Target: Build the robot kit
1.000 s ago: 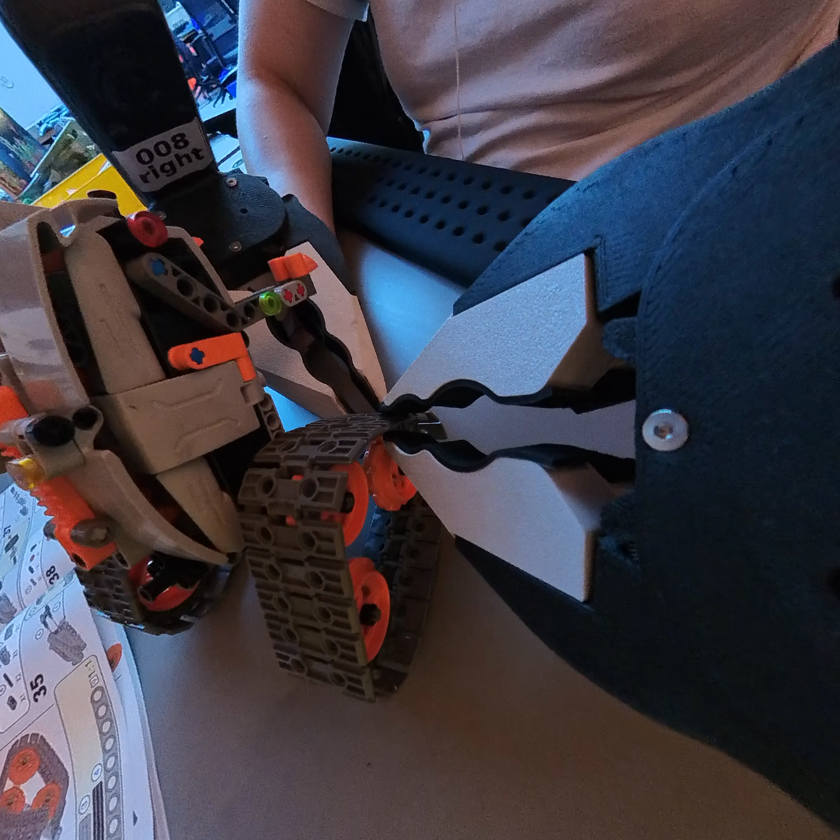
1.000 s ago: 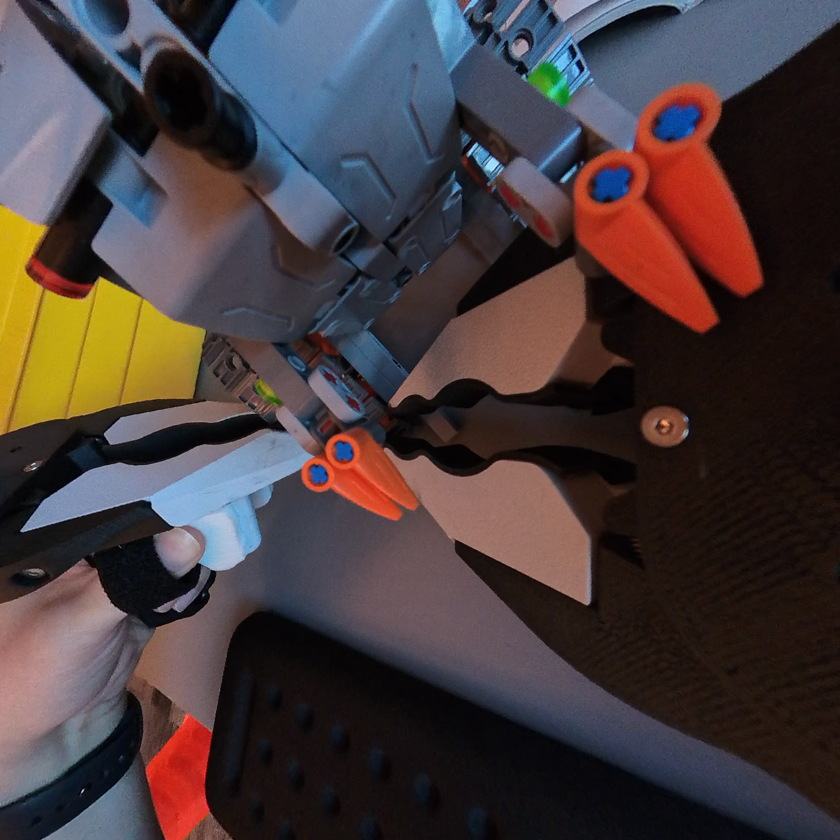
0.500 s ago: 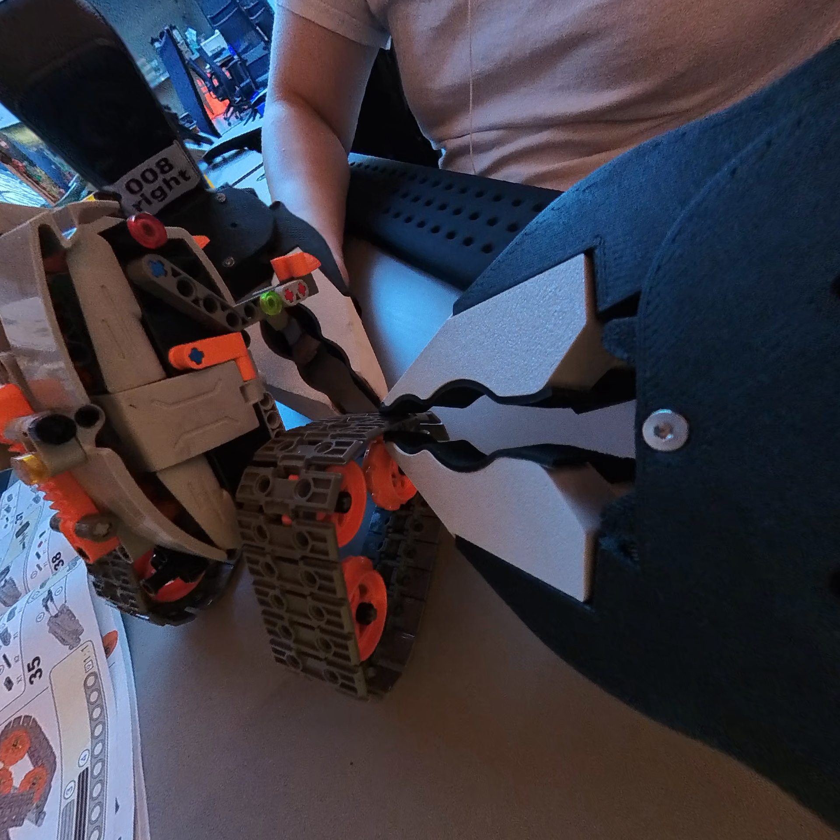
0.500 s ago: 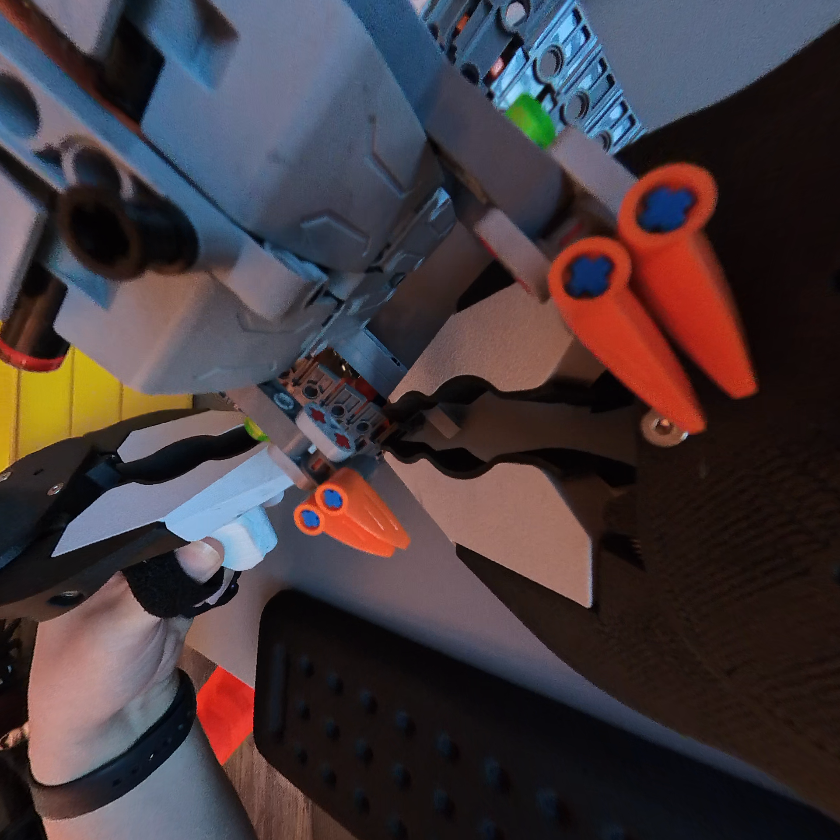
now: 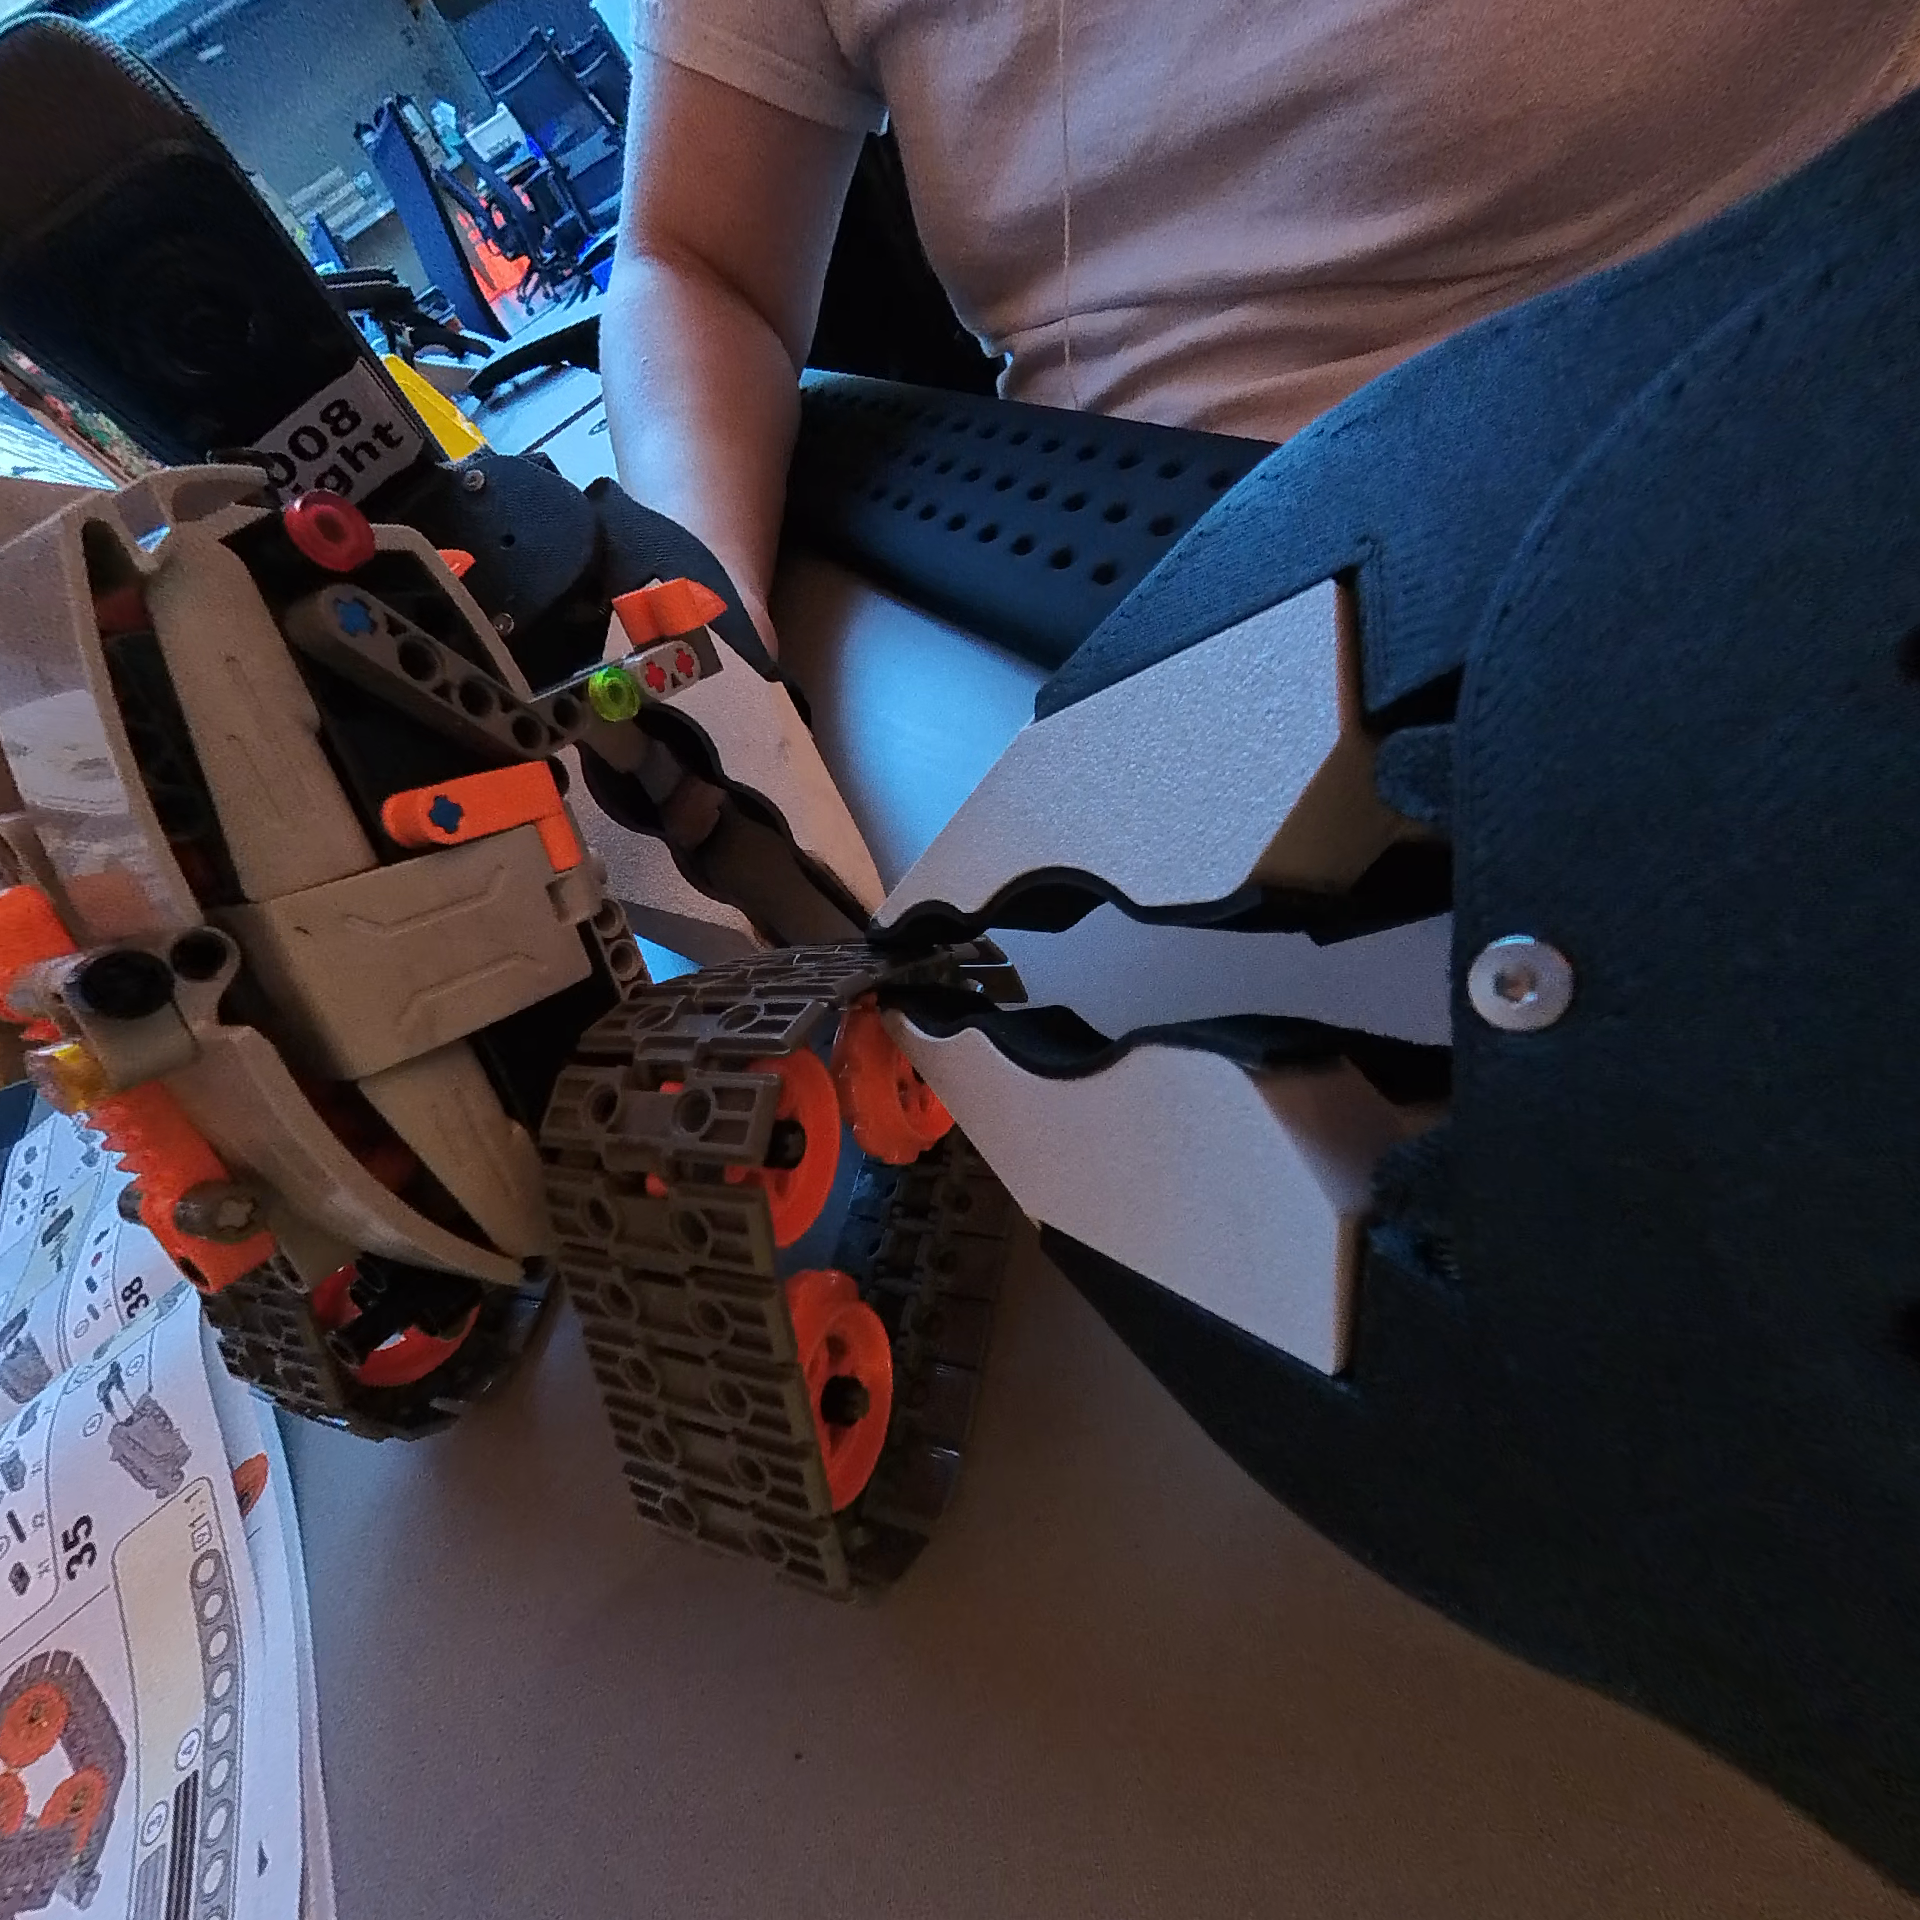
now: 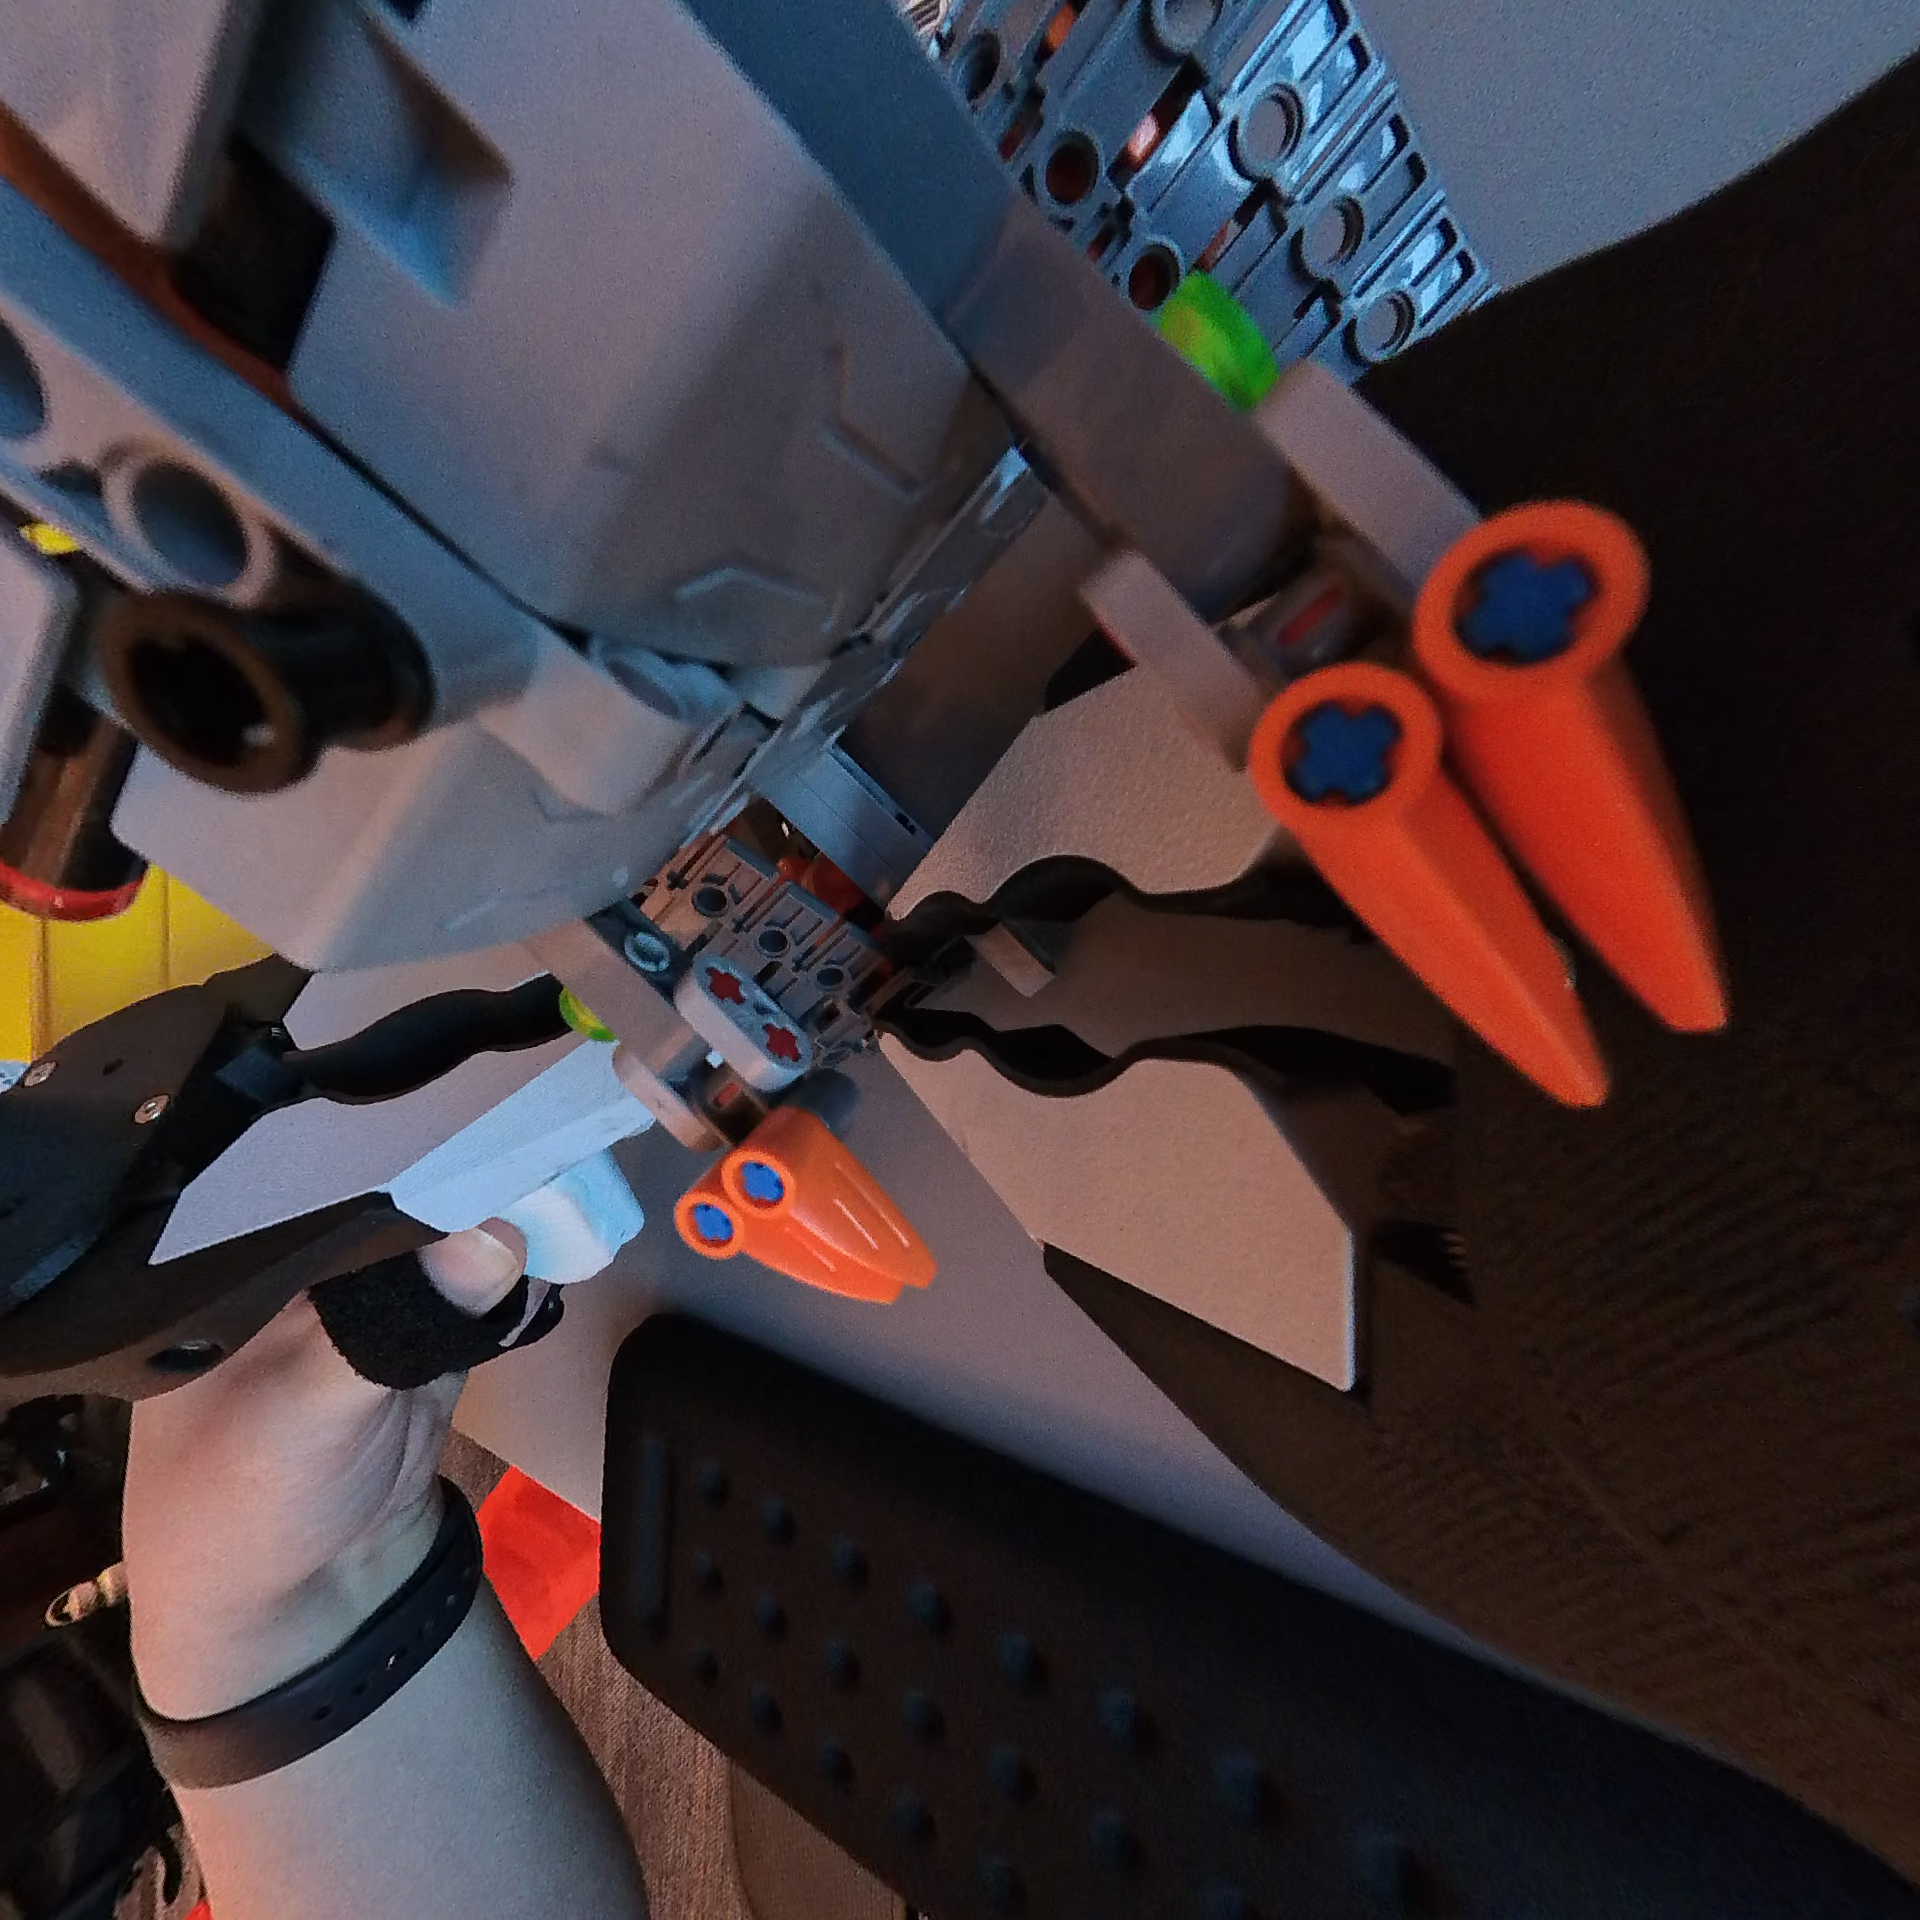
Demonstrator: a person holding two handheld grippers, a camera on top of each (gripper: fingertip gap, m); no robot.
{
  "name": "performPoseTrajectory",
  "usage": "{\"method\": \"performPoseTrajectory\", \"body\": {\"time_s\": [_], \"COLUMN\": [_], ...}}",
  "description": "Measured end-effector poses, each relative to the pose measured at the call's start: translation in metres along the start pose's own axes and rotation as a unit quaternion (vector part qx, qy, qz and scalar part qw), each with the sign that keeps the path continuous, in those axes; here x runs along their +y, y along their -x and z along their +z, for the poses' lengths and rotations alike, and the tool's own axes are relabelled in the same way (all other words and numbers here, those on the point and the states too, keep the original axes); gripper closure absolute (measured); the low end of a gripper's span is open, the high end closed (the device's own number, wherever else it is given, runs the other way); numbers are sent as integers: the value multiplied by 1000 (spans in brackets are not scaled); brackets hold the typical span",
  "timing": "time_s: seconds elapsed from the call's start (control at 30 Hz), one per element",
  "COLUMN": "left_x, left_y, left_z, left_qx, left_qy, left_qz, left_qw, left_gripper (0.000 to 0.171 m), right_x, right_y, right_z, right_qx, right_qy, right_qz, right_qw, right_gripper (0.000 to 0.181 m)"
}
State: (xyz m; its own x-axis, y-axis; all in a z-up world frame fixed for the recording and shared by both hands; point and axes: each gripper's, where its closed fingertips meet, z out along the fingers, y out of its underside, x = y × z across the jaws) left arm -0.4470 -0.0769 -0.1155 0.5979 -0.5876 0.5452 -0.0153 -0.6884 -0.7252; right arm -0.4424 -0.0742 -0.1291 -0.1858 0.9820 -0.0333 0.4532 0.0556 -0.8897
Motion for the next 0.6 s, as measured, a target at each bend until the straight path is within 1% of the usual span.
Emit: {"method": "performPoseTrajectory", "body": {"time_s": [0.33, 0.6], "left_x": [0, 0], "left_y": [0, 0], "left_z": [0, 0], "left_qx": [2, 4], "left_qy": [1, -1], "left_qz": [2, -1], "left_qw": [1000, 1000], "left_gripper": [165, 165], "right_x": [0, -2], "right_y": [0, 2], "right_z": [0, 2], "right_qx": [-7, -14], "right_qy": [-1, -3], "right_qz": [8, 15], "right_qw": [1000, 1000], "right_gripper": [165, 159]}}
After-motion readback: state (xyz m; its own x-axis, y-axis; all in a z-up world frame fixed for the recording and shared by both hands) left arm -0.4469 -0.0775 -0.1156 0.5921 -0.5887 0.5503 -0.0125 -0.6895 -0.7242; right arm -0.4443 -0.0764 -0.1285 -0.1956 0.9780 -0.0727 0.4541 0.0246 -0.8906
